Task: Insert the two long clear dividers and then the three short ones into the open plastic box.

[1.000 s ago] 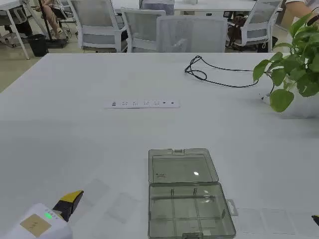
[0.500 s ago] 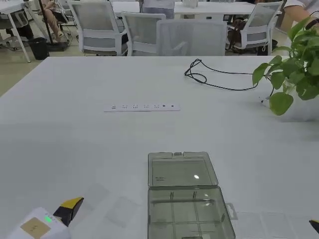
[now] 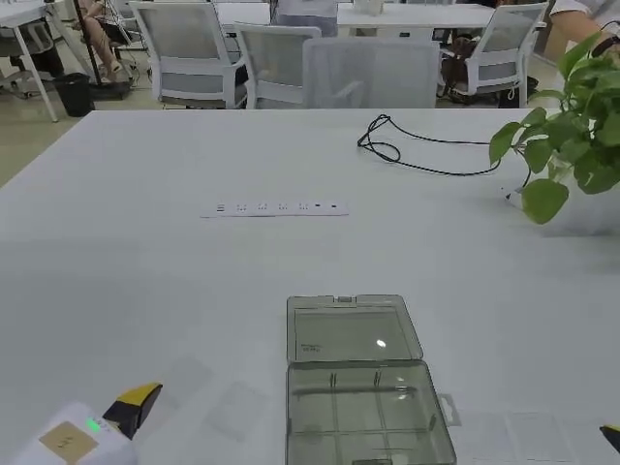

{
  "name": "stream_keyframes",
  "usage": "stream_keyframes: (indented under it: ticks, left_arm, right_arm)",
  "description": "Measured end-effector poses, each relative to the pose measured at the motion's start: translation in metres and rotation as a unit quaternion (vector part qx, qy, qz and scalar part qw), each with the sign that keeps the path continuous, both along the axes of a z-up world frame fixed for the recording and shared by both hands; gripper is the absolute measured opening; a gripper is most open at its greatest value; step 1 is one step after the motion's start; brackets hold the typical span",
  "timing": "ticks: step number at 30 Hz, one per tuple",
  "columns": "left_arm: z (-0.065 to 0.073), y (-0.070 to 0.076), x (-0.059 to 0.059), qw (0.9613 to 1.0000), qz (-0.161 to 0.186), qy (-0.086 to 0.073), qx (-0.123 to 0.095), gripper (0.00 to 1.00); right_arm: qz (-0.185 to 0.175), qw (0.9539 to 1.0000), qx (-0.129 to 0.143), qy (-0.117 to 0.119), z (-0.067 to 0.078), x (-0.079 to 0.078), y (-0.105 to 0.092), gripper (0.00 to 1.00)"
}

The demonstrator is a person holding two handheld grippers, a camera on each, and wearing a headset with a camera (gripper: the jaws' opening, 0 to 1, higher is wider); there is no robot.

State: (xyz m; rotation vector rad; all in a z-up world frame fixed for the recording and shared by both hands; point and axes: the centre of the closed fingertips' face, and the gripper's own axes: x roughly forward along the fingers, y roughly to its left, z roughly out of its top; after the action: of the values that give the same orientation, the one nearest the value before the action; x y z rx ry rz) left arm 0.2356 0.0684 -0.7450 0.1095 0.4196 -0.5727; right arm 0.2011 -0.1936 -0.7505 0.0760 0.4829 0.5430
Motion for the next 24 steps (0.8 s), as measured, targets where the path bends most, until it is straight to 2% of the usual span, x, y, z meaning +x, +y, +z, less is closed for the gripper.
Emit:
stream_keyframes:
  ticks: [7, 16, 18, 24]
  left_arm:
    - [0.0014, 0.0014, 0.0005, 1.0000, 0.004, -0.002, -0.004, 0.98]
    - [0.0014, 0.0009, 0.0002, 1.0000, 0.001, -0.006, 0.005, 0.98]
    - [0.0033, 0.0003, 0.0004, 1.0000, 0.001, -0.009, 0.000, 0.98]
    - [0.0043, 0.0022, 0.0012, 0.9999, 0.005, -0.014, 0.008, 0.98]
  right_arm:
    - [-0.002, 1.0000, 0.002, -0.005, 0.0012, 0.0011, -0.0009, 1.00]
    - [0.001, 1.0000, 0.004, -0.008, 0.0024, 0.0006, 0.0002, 1.00]
    - [0.000, 0.9998, 0.013, -0.011, 0.0048, 0.0010, 0.0010, 1.00]
    - [-0.005, 0.9997, 0.019, -0.014, 0.0073, 0.0014, 0.0006, 1.00]
